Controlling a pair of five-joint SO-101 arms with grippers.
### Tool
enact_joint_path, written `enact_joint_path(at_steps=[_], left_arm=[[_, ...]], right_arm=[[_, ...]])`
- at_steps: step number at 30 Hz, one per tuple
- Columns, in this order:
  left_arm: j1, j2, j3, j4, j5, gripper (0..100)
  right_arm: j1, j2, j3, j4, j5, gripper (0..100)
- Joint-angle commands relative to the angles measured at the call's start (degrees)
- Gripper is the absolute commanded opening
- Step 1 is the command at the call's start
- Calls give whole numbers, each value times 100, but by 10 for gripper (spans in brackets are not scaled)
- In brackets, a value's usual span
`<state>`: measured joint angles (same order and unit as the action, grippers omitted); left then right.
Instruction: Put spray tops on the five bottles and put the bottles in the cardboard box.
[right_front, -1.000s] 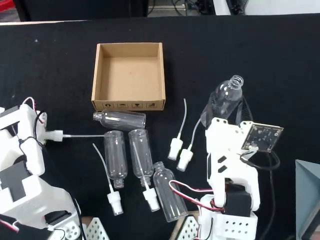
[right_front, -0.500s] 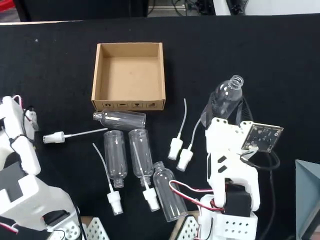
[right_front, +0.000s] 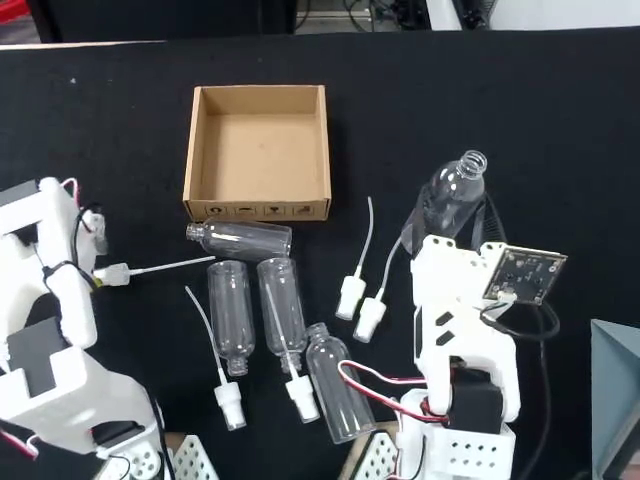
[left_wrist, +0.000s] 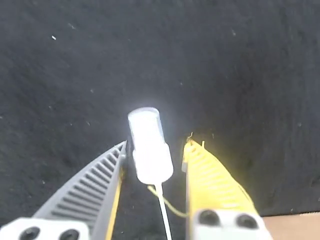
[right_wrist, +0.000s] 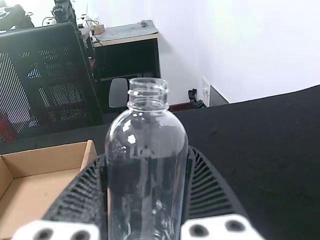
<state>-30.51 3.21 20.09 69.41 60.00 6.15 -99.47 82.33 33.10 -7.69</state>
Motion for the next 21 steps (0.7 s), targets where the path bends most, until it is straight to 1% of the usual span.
enact_joint_path(at_steps=[1,3,7,9,18,19,21], left_arm=[[215,-26,92,18,-26,175],[242,-26,224,-167,-26,175],[242,-26,769,-949,-53,173],[198,-35,963,-1178,-53,171],[198,-35,1042,-1292,-53,166],[198,-35,1042,-1284,-53,149],[198,-35,1042,-1284,-53,74]], right_arm=[[97,-75,-48,-185,62,15],[97,-75,-48,-185,62,15],[97,-75,-57,-185,62,15],[97,-75,-57,-185,62,15],[97,-75,-57,-185,62,15],[97,-75,-57,-185,62,15],[97,-75,-57,-185,62,15]])
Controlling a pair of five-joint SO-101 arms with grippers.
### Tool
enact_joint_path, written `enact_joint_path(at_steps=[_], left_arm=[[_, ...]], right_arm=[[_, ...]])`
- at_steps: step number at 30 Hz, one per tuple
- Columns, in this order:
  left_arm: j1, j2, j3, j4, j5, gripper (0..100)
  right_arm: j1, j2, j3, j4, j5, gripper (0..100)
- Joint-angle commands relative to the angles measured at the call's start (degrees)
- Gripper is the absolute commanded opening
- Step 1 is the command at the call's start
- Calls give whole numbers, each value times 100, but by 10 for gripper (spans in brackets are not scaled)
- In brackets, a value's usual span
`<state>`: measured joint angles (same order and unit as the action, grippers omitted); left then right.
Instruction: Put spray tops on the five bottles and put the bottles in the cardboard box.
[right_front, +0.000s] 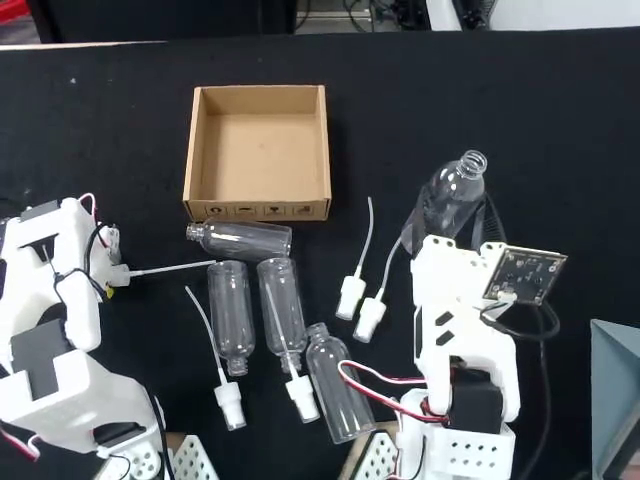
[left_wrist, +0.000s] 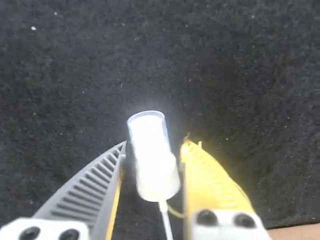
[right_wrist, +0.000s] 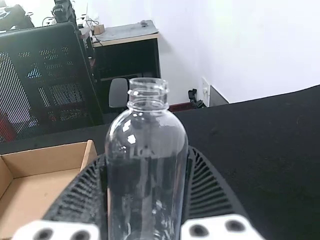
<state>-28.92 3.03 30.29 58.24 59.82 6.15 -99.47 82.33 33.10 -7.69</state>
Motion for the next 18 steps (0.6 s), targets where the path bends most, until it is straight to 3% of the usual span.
enact_joint_path(at_steps=[1,18], left_arm=[[40,-9,22,-176,-44,33],[-514,-88,-48,-141,-18,29]], right_arm=[[97,-75,-57,-185,62,15],[97,-75,-66,-185,70,15]])
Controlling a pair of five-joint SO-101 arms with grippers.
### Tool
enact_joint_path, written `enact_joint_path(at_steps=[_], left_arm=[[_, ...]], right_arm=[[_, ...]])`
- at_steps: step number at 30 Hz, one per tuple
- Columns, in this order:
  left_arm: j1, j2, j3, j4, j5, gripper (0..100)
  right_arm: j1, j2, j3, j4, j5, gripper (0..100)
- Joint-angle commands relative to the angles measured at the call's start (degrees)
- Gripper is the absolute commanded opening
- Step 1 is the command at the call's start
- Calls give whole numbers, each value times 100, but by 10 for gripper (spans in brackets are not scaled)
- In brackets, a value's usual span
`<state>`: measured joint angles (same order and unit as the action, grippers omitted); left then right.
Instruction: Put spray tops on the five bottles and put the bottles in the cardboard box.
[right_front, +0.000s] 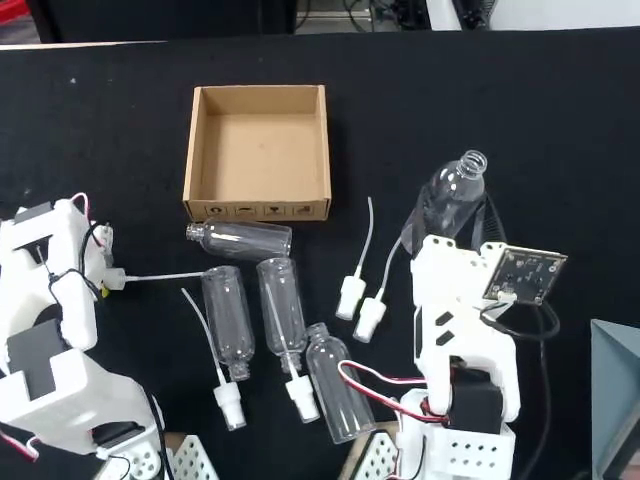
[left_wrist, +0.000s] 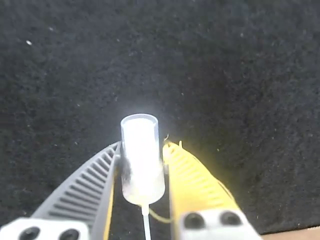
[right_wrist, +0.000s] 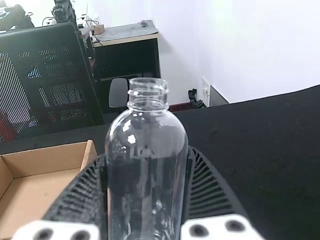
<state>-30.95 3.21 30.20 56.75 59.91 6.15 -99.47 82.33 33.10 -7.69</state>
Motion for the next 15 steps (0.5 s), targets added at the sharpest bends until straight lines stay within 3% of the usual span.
enact_joint_path(at_steps=[1,15], left_arm=[[-356,-105,-84,9,-26,29],[-1077,-132,-321,18,-26,29]], right_arm=[[97,-75,-66,-185,70,15],[97,-75,-66,-185,70,15]])
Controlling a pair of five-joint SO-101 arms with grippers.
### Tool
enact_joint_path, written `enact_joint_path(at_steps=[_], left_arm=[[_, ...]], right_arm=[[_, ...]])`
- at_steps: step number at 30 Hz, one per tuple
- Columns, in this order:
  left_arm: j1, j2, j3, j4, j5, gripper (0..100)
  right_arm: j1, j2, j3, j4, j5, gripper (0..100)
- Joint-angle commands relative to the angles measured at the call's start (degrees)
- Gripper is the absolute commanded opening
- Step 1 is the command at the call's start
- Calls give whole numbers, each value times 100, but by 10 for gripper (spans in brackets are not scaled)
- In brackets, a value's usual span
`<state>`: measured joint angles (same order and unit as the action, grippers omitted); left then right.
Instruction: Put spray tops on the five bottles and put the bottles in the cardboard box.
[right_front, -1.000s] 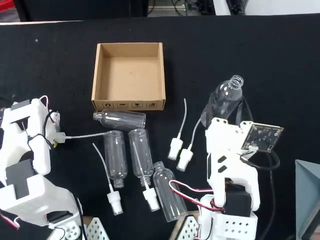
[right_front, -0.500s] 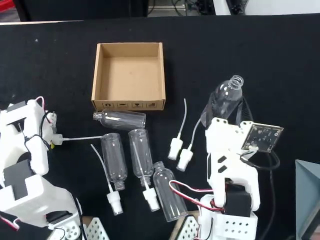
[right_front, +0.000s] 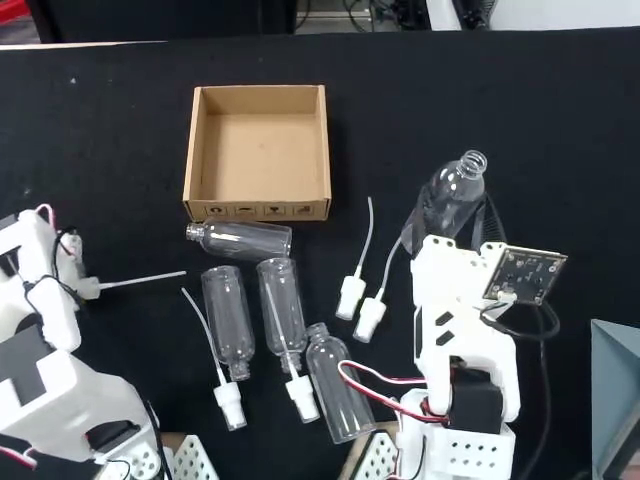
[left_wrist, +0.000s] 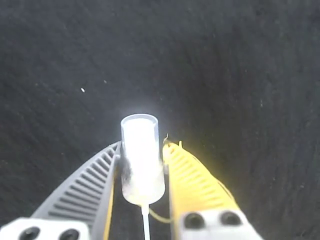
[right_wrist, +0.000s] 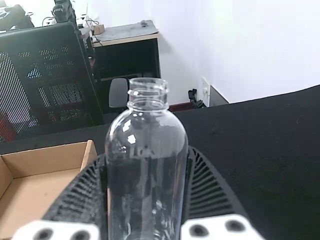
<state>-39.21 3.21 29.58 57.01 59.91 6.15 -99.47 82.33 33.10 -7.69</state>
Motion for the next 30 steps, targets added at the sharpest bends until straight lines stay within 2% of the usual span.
enact_joint_path(at_steps=[1,8,20,30], left_arm=[[-286,-193,-277,18,-35,29],[-312,-1099,-207,738,-35,29],[-242,-1811,75,475,-35,29],[945,-3015,66,457,-44,29]], right_arm=[[97,-75,-66,-185,70,15],[-185,-75,-40,-158,70,15],[-316,-75,-31,-141,70,15],[-580,-75,84,-141,484,15]])
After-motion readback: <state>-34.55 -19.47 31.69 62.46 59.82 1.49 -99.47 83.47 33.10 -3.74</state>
